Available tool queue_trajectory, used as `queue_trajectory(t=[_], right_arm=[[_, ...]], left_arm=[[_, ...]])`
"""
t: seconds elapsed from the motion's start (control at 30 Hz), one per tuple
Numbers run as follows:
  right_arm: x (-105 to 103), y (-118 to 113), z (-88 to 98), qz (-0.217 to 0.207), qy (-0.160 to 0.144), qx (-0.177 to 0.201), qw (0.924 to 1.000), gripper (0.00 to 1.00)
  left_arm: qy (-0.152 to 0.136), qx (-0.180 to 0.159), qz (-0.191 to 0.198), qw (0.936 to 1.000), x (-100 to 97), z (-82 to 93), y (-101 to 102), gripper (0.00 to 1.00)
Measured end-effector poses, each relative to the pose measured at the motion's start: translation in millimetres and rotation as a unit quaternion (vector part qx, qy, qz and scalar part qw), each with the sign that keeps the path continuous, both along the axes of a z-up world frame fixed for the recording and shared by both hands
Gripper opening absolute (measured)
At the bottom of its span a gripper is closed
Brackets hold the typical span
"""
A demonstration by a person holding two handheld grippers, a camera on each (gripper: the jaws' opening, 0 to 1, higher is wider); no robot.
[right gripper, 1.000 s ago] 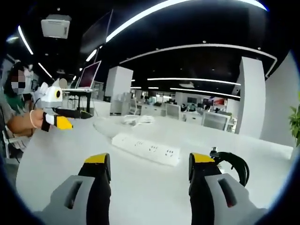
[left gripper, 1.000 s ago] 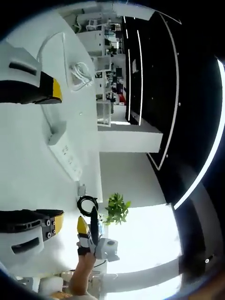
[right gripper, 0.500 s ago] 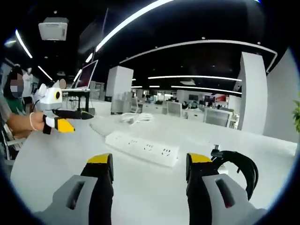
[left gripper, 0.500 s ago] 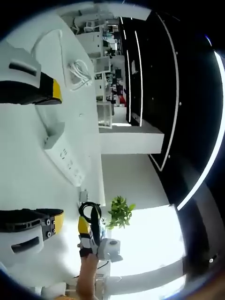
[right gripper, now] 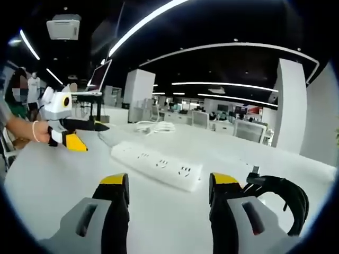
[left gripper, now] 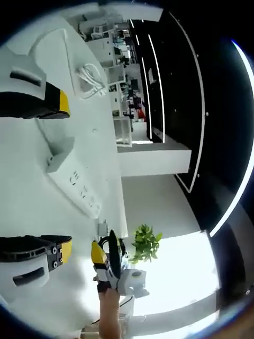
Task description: Straighten the power strip on the desk, plug the charger into it
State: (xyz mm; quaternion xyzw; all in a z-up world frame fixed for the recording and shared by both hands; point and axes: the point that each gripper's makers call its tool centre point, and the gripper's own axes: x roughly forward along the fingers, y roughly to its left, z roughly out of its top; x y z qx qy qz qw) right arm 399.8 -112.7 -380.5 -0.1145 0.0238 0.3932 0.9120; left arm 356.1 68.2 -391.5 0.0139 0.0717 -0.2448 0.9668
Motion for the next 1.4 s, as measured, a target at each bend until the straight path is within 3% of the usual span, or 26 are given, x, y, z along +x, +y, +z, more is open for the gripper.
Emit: queue_trajectory(t=[0.17,0.47,0.67,1.23,1.4], right_arm=[[4,2,-3.0,0.004,0.004,-0.001,1.0000,0.60],[15,-2,-4.2,-0.001,0.004,0.000,1.0000,0.57],[22,-5,-12.0,-0.003,0.010,-0.010,0.9999,0.56],[36,-1,-21.1,0.001,0.032,-0.007,0.9995,0.50],[39,0,-25.4,0.001,0.037,-0.011,0.9993,0.48]], left_arm=[[0.003,-0.005,0.008,0.9999,5.0,-1.2,3,0.93],[0.002,0.017,0.014,0.9998,16.3,-6.6,1,0.90],[0.027,0.005,0.016,0.9995,23.8,-14.5,1,0.87],[0.047,0.009,0.007,0.9988,27.3,-20.6,-3,0.79],[0.053,0.012,0.000,0.9985,26.2,-21.2,-7,0.72]])
